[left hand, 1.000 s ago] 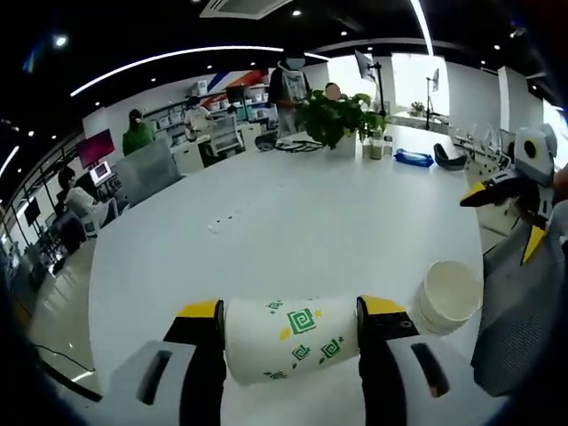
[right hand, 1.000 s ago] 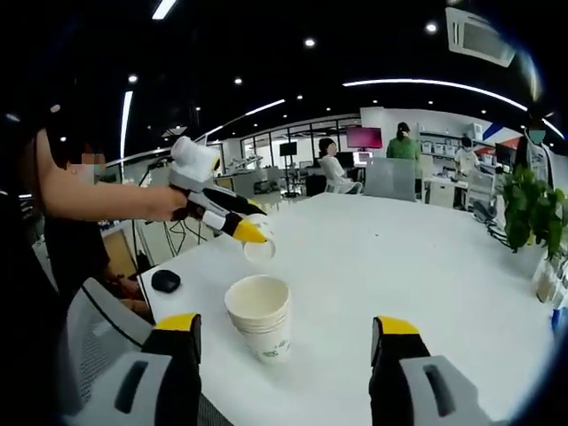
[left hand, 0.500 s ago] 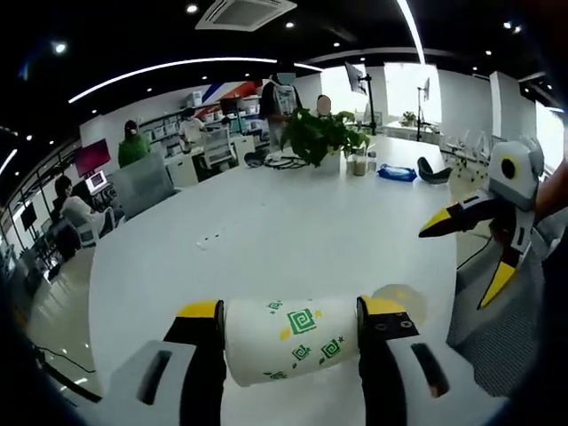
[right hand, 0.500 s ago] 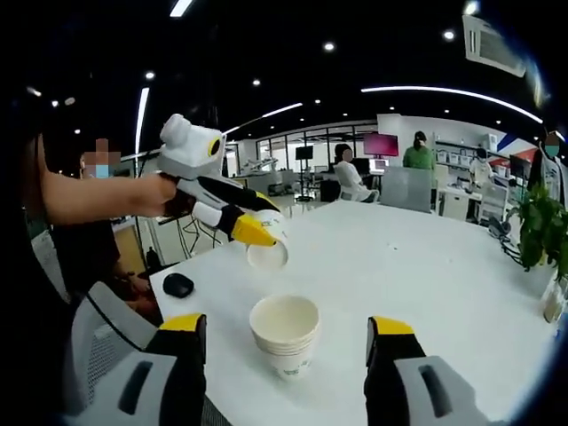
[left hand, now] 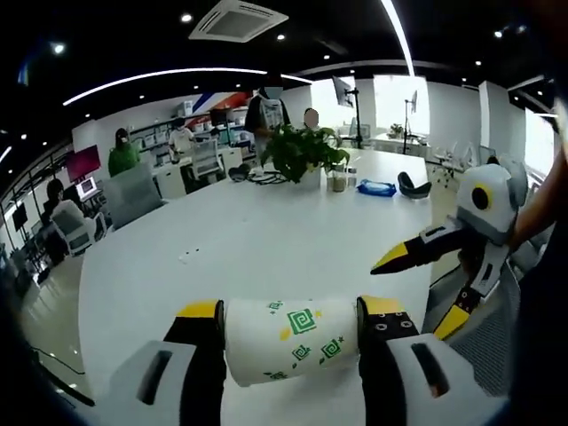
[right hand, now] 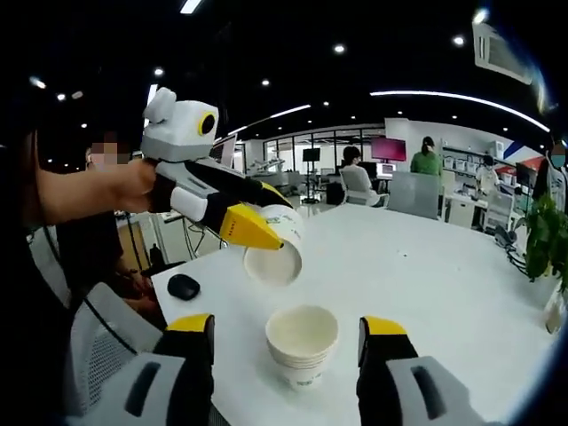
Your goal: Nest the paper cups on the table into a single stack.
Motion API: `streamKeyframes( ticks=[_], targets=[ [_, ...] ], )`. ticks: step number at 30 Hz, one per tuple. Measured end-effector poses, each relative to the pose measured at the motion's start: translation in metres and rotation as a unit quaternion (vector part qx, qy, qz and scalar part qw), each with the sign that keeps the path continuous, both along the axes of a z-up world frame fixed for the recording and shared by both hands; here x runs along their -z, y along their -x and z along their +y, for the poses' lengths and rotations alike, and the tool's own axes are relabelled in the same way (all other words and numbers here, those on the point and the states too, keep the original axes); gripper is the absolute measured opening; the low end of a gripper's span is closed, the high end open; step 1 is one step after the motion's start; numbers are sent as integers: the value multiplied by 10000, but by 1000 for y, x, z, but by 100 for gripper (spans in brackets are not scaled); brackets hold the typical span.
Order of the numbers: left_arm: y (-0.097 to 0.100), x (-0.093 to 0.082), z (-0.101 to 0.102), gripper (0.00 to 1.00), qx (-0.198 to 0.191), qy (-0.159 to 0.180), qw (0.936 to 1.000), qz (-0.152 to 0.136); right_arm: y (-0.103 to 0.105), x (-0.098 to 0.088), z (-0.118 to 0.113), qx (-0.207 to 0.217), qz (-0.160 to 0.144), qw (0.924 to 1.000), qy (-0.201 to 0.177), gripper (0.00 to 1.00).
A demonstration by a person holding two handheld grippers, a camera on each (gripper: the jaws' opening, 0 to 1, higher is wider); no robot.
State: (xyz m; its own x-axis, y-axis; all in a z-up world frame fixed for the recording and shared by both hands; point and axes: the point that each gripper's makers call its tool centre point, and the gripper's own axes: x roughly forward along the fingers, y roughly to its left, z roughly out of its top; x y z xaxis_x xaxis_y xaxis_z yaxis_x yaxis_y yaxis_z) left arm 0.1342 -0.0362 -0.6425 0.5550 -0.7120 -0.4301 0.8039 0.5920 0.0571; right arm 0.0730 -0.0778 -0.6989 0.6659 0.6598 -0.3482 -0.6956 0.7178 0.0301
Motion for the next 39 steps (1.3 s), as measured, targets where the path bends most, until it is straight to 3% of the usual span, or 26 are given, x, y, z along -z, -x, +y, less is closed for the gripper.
streamKeyframes(
  ticks=[18, 26, 39],
  targets=[
    [26, -3, -28, 59, 285, 261, 9991, 199, -4, -7, 20, -170, -241, 9996, 30, 53],
    [34, -2, -40, 59, 457, 272, 9983, 253, -7, -12, 15, -80, -382, 9992, 46, 39],
    [37, 3, -43, 59, 514, 311, 9972, 436, -5, -11, 10, -56, -422, 9991, 66, 37]
  ],
)
